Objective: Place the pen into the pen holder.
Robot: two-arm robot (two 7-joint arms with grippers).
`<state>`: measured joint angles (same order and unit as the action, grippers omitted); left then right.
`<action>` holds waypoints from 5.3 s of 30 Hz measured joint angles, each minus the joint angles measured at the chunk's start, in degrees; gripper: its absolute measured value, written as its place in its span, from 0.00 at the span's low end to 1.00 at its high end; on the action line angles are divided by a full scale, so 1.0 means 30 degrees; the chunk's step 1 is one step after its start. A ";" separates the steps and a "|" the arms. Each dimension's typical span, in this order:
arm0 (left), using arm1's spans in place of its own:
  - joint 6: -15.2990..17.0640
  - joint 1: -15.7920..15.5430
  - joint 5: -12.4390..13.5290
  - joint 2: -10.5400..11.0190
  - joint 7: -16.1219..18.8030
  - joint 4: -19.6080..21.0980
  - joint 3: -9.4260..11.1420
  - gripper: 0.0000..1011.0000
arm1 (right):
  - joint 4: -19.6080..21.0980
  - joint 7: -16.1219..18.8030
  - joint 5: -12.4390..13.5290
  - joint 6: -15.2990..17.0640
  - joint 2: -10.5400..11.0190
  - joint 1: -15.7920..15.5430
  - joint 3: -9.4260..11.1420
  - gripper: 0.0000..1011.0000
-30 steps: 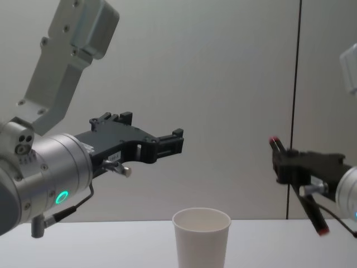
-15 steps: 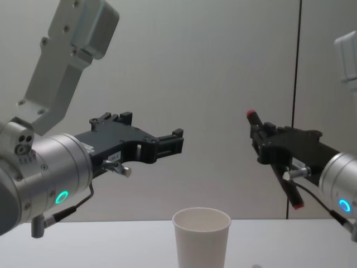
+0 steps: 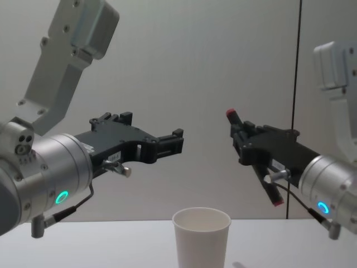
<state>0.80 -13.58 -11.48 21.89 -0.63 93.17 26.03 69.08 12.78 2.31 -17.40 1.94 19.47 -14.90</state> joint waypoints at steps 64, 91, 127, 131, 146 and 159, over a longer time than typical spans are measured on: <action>0.0000 -0.0001 0.0000 0.0001 -0.0001 0.0000 0.0000 0.99 | -1.0385 0.1186 0.0503 -0.4859 -0.2533 0.5463 -0.0896 0.18; 0.0000 -0.0001 0.0000 0.0001 0.0000 0.0001 0.0000 0.99 | -1.3874 0.0809 -0.0026 -0.5997 -0.3195 0.7151 -0.1051 0.24; 0.0000 -0.0001 -0.0001 0.0000 0.0000 0.0000 0.0001 0.99 | -1.0943 0.0590 0.0247 -0.4869 -0.2663 0.5728 -0.0607 0.99; -0.0001 -0.0001 -0.0001 0.0001 0.0000 0.0000 0.0000 0.99 | -0.9766 0.0058 0.0303 -0.4229 -0.2454 0.5160 -0.0469 0.99; 0.0000 -0.0001 0.0000 0.0001 0.0000 0.0000 0.0000 0.99 | -0.3735 -0.2828 0.0584 -0.0656 -0.1322 0.2120 0.0211 0.99; 0.0000 -0.0001 -0.0001 0.0000 0.0001 0.0000 0.0000 0.99 | 0.1481 -0.4409 0.1199 0.2359 -0.0111 -0.0973 0.0753 0.99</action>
<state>0.80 -13.59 -11.48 21.89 -0.62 93.17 26.03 73.52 -0.45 5.90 -10.32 1.60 16.56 -12.65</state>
